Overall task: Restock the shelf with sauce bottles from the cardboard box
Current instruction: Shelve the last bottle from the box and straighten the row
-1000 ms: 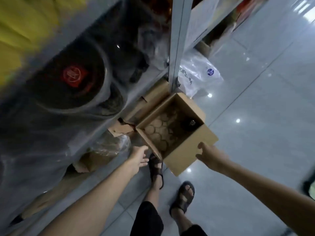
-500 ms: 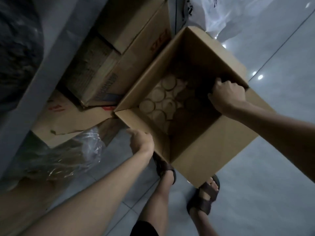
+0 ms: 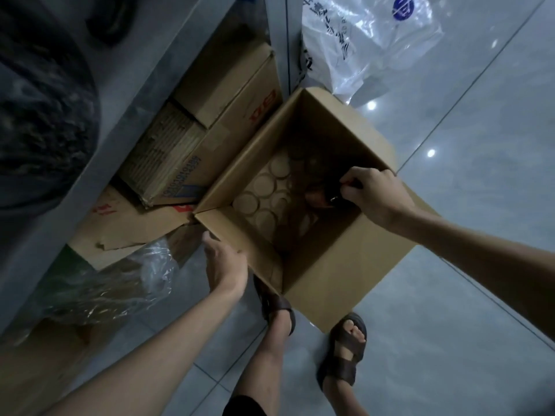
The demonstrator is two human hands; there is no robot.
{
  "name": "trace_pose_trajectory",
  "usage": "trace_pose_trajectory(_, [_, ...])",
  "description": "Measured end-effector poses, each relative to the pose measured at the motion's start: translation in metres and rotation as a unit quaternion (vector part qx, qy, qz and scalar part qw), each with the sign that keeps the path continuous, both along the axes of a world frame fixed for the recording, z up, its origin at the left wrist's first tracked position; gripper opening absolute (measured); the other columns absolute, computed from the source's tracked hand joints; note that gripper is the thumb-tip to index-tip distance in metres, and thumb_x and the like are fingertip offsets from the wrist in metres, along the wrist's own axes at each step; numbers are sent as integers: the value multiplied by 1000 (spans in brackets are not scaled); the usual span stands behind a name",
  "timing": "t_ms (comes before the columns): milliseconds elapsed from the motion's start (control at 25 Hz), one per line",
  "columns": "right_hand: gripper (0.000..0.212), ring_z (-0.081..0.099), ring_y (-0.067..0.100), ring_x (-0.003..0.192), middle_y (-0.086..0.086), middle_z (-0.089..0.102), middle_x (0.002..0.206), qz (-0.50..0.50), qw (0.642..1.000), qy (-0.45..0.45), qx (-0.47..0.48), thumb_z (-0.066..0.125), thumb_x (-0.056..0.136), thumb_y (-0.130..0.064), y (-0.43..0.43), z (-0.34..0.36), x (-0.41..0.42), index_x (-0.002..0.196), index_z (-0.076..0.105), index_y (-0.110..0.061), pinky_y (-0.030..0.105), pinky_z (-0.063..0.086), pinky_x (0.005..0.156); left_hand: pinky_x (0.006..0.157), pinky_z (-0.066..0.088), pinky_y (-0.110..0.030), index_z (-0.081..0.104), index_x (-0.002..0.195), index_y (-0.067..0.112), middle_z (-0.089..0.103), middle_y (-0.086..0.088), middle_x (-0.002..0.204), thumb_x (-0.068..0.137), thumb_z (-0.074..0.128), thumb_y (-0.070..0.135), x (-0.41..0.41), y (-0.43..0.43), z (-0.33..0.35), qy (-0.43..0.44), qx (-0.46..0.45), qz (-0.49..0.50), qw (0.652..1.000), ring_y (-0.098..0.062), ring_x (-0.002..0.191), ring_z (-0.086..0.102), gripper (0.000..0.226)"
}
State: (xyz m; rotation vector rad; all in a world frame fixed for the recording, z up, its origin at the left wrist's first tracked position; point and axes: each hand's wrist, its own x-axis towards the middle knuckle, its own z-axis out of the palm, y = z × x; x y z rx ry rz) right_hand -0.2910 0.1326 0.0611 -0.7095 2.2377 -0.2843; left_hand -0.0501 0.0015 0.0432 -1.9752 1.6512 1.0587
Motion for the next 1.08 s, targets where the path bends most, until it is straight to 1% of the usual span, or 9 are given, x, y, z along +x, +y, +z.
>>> trace_pose_trajectory(160, [11, 58, 1, 62, -6, 67, 82, -49, 984, -139, -96, 58, 95, -23, 8, 72, 23, 102, 67, -22, 11, 37, 47, 114, 35, -43, 17, 153, 16, 21, -10, 158, 77, 82, 18, -2, 19, 42, 121, -92, -279, 948, -29, 144, 28, 100])
trace_pose_trajectory(280, [11, 55, -11, 54, -18, 60, 66, -56, 952, -255, -161, 56, 97, -14, 13, 141, 37, 94, 67, -15, 6, 38, 46, 113, 37, -43, 28, 150, 14, 39, -13, 151, 60, 93, 29, -5, 31, 79, 197, -97, -403, 889, -29, 141, 36, 112])
trace_pose_trajectory(400, [13, 51, -7, 45, -26, 56, 50, -86, 921, -334, -180, 53, 100, -11, 30, 217, 44, 96, 65, -10, 6, 33, 42, 85, 54, -34, 50, 130, 7, 66, -13, 118, 56, 93, 24, -4, 33, 147, 226, -180, -422, 860, -30, 109, 65, 88])
trace_pose_trajectory(480, [14, 43, 1, 45, -22, 54, 50, -86, 913, -349, -193, 53, 100, -13, 39, 268, 46, 95, 66, -13, 17, 29, 42, 71, 56, -34, 56, 118, 9, 69, -10, 104, 55, 88, 28, -2, 33, 204, 234, -225, -439, 838, -31, 93, 69, 73])
trace_pose_trajectory(600, [15, 38, 6, 45, -17, 50, 49, -117, 909, -330, -224, 57, 97, -14, 45, 361, 42, 88, 69, -17, 22, 28, 42, 65, 55, -33, 52, 114, 18, 67, -4, 96, 56, 81, 35, -4, 33, 297, 249, -246, -455, 819, -28, 86, 68, 67])
trace_pose_trajectory(760, [19, 37, 8, 42, -12, 42, 45, -134, 889, -309, -310, 61, 96, -22, 41, 508, 37, 87, 63, -6, 22, 31, 46, 65, 56, -34, 54, 111, 25, 70, 6, 90, 57, 78, 38, -5, 36, 454, 260, -277, -407, 831, -19, 81, 70, 60])
trace_pose_trajectory(880, [35, 47, 14, 51, -1, 55, 58, -96, 876, -289, -375, 66, 92, -35, 36, 614, 46, 103, 62, -2, 25, 40, 56, 67, 53, -27, 54, 112, 29, 69, 11, 86, 59, 81, 42, 7, 35, 582, 264, -290, -376, 839, -11, 78, 69, 61])
trace_pose_trajectory(960, [32, 68, 11, 72, -4, 73, 88, -69, 860, -304, -405, 69, 88, -40, 31, 667, 60, 114, 65, -21, 21, 49, 67, 67, 55, -23, 51, 116, 34, 66, 15, 87, 61, 84, 45, 16, 33, 651, 282, -285, -347, 848, -3, 77, 67, 64])
trace_pose_trajectory(1080, [41, 68, 0, 103, -15, 72, 116, -1, 837, -341, -427, 69, 86, -41, 20, 746, 102, 125, 58, -37, 24, 53, 88, 69, 59, -30, 50, 121, 37, 69, 12, 90, 62, 86, 43, 42, 30, 755, 342, -311, -276, 843, -1, 77, 68, 69])
